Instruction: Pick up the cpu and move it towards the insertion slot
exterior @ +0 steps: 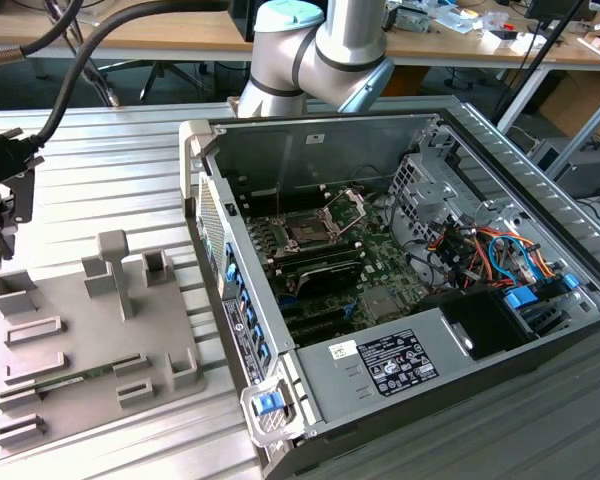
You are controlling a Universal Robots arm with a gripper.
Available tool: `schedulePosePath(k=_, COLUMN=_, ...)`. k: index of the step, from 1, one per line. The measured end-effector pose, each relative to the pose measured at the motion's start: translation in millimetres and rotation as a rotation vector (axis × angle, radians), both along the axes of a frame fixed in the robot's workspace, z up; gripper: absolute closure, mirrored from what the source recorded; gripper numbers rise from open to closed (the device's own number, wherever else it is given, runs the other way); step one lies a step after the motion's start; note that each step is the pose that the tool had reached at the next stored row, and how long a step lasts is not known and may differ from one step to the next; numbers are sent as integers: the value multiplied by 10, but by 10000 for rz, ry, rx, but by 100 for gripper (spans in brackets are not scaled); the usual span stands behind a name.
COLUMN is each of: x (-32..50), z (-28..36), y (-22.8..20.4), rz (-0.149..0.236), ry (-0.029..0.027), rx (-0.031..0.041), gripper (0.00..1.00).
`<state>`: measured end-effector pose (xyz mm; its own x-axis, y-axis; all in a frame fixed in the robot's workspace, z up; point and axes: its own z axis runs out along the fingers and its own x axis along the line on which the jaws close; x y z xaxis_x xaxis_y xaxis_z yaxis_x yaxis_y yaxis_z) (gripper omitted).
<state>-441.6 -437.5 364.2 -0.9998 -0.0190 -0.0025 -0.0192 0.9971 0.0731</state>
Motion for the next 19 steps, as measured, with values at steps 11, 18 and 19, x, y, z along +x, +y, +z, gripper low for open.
schedulePosePath(k=11, x=0, z=53, y=0, rz=0, ry=1, rx=35, gripper=45)
schedulePosePath(k=18, x=0, z=83, y=0, rz=0, ry=0, rx=54, gripper=45)
schedulePosePath(k=19, x=0, z=87, y=0, rz=0, ry=1, rx=56, gripper=45)
